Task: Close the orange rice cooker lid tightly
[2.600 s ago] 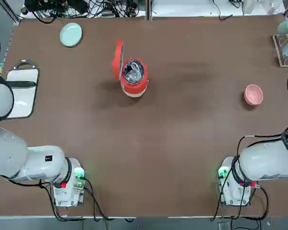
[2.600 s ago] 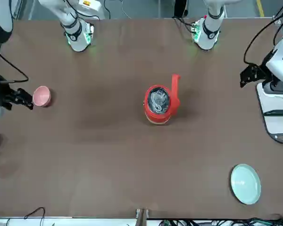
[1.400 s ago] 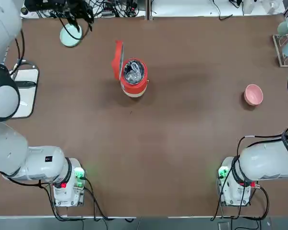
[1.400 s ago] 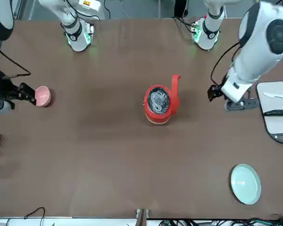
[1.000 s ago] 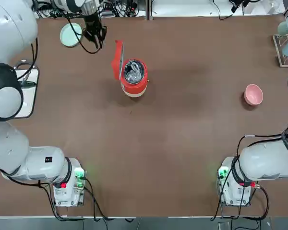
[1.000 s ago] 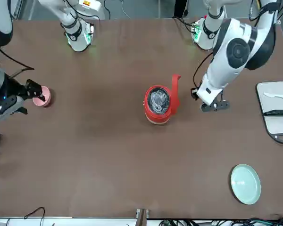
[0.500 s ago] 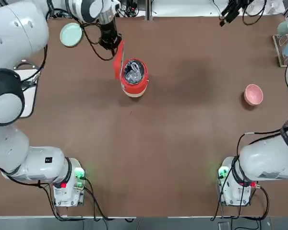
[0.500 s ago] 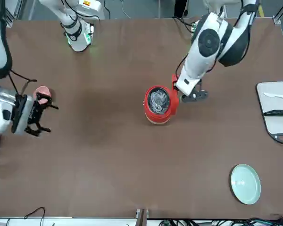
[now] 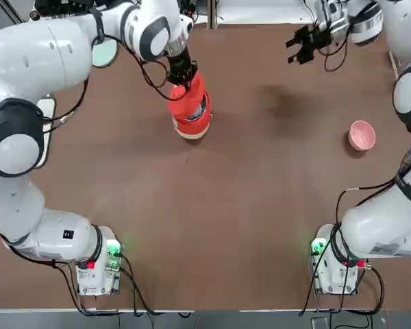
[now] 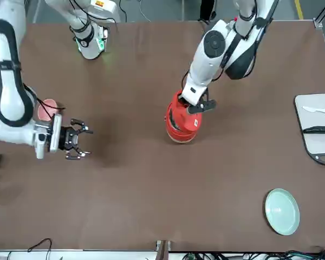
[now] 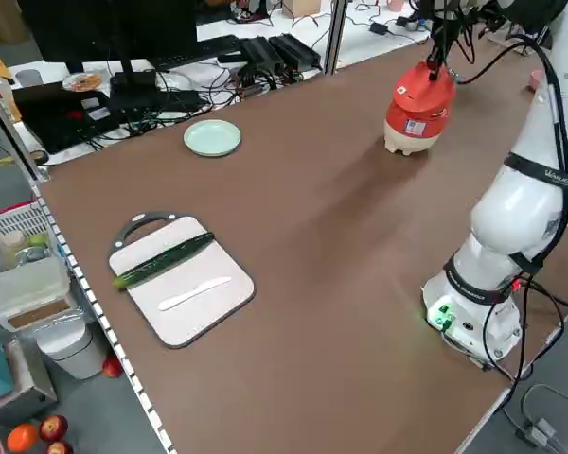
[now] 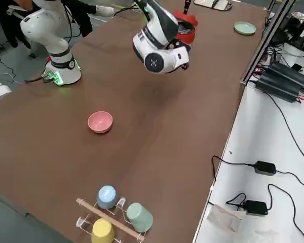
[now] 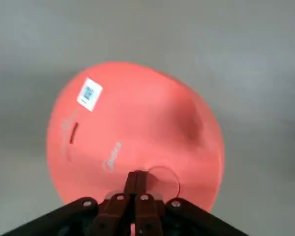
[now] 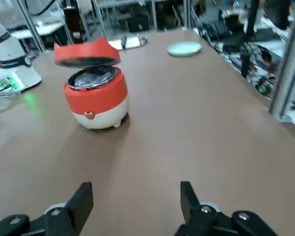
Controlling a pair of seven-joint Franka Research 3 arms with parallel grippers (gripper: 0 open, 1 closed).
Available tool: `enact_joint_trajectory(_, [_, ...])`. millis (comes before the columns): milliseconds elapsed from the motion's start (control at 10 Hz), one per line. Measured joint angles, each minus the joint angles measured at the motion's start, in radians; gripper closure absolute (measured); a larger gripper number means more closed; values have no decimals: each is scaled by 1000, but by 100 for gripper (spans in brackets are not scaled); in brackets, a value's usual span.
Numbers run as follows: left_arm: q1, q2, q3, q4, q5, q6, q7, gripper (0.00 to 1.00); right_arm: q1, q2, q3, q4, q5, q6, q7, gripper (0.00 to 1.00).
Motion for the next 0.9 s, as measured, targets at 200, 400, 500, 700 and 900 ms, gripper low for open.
enact_joint_trajectory(200, [-6,51,0,-5,6,40,-7,99,-4,115,62,-41,156,1,-192,19])
enact_joint_trajectory(400, [-19,95,-1,-6,55,69,-40,99,-3,213,131,-63,266,0,-309,20])
enact_joint_trajectory(500, [-21,97,-3,-6,72,71,-61,99,0,251,168,-74,306,-1,-354,23])
enact_joint_trajectory(700, [-25,97,-6,-6,97,72,-82,99,42,300,216,-91,377,-3,-409,23])
enact_joint_trajectory(900, [-25,96,-6,1,110,57,-96,91,95,325,246,-101,487,-2,-498,23])
